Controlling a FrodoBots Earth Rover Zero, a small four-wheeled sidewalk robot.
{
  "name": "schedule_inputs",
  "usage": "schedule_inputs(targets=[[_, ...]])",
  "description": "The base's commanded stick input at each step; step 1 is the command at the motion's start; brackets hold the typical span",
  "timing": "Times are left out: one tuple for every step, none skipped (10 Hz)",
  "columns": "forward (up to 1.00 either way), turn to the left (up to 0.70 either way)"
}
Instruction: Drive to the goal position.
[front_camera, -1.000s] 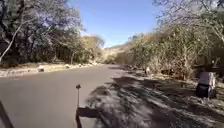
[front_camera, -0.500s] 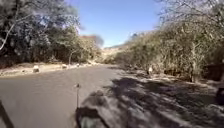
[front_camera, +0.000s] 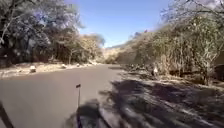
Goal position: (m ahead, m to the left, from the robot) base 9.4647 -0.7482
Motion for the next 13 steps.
schedule_inputs(targets=[[1.00,-0.05],[1.00,0.00],[1.00,0.00],[1.00,0.00],[1.00,0.00],[1.00,0.00],[1.00,0.00],[1.00,0.00],[1.00,0.00],[1.00,0.00],[1.00,0.00],[1.00,0.00],[1.00,0.00]])
